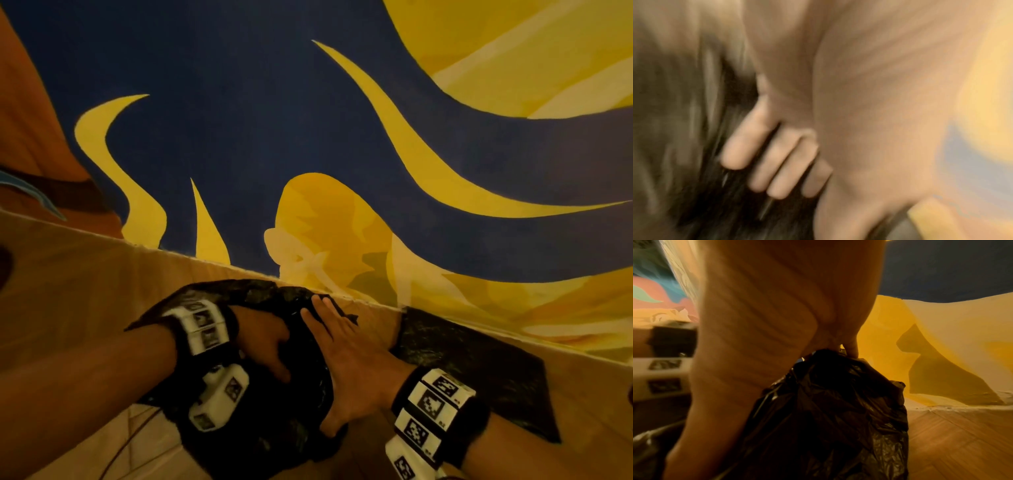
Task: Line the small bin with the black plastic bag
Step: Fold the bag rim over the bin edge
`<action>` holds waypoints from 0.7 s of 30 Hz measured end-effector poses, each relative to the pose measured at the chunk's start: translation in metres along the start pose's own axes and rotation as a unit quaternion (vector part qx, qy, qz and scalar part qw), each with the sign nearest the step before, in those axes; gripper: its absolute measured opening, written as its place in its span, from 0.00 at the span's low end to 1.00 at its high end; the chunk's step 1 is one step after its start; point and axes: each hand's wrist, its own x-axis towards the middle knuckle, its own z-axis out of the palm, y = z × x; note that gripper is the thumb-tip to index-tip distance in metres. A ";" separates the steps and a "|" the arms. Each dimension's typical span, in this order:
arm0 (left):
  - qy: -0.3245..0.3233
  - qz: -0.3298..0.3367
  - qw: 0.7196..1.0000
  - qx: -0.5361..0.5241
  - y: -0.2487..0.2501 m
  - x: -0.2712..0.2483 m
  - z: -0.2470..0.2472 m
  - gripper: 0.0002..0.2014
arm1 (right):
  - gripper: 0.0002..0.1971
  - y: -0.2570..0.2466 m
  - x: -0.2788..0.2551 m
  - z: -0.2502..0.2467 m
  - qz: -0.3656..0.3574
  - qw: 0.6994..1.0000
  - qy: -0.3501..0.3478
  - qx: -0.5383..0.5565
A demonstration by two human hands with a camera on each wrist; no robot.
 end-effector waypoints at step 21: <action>0.302 -0.112 0.726 -0.607 -0.121 -0.012 0.092 0.38 | 0.85 0.004 -0.006 0.024 0.038 0.979 0.055 0.194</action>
